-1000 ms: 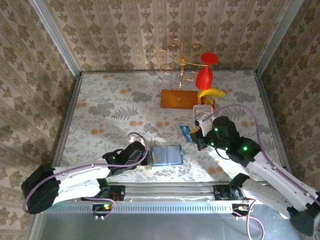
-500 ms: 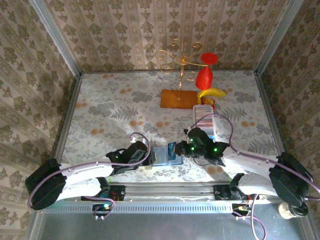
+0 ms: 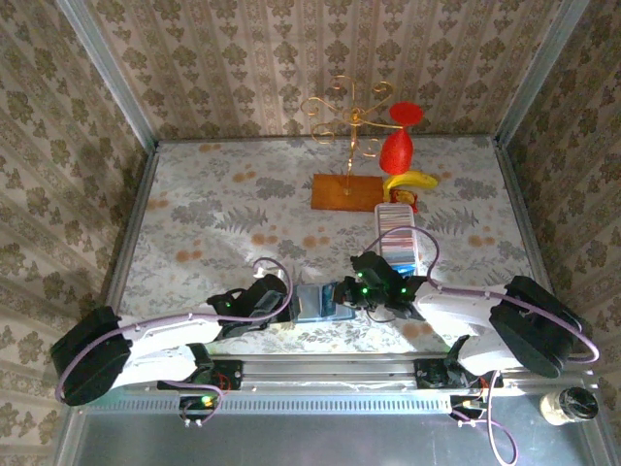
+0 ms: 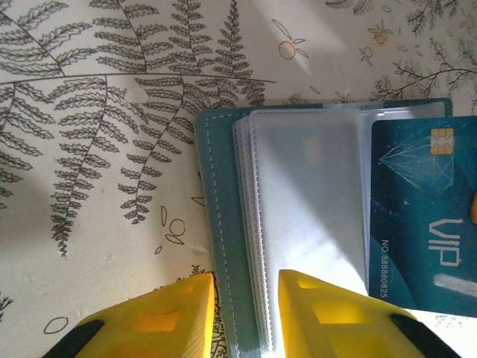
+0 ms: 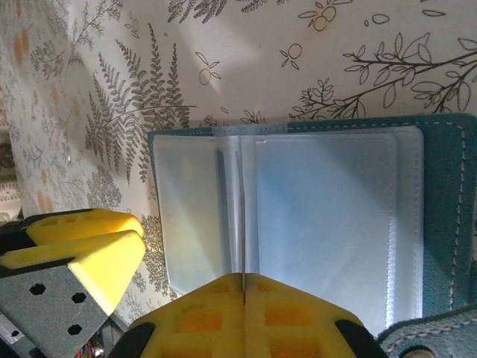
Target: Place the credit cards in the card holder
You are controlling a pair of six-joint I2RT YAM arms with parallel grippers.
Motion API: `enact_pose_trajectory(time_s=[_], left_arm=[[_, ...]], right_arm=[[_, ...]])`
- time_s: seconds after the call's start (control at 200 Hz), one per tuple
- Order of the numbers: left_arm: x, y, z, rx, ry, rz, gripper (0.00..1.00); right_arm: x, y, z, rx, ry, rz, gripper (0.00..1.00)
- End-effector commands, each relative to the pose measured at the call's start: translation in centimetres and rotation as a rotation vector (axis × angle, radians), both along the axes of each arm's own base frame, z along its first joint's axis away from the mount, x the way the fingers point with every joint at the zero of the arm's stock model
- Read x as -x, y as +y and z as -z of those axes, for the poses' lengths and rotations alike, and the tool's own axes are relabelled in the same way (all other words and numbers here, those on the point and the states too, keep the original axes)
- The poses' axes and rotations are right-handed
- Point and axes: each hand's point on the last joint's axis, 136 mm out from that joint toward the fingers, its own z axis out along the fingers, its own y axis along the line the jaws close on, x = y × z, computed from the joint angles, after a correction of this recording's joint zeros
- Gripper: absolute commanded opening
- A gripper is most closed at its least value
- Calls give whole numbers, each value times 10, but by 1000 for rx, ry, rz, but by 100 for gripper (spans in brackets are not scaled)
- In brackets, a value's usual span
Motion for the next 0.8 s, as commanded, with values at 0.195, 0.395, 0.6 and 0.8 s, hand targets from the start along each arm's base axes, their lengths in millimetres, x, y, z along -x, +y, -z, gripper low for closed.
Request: enact_pose_trajectory(time_s=[0.195, 0.395, 0.6, 0.8], left_arm=[[0, -7, -1, 6, 12, 5, 24], [1, -7, 1, -2, 16, 7, 23], [1, -6, 3, -6, 17, 7, 23], [2, -6, 3, -9, 17, 8, 23]], right_arm=[[-10, 13, -14, -46, -35, 30, 0], [-10, 10, -12, -35, -33, 40, 0], [-9, 9, -5, -20, -22, 46, 0], [-8, 10, 1, -5, -10, 42, 0]])
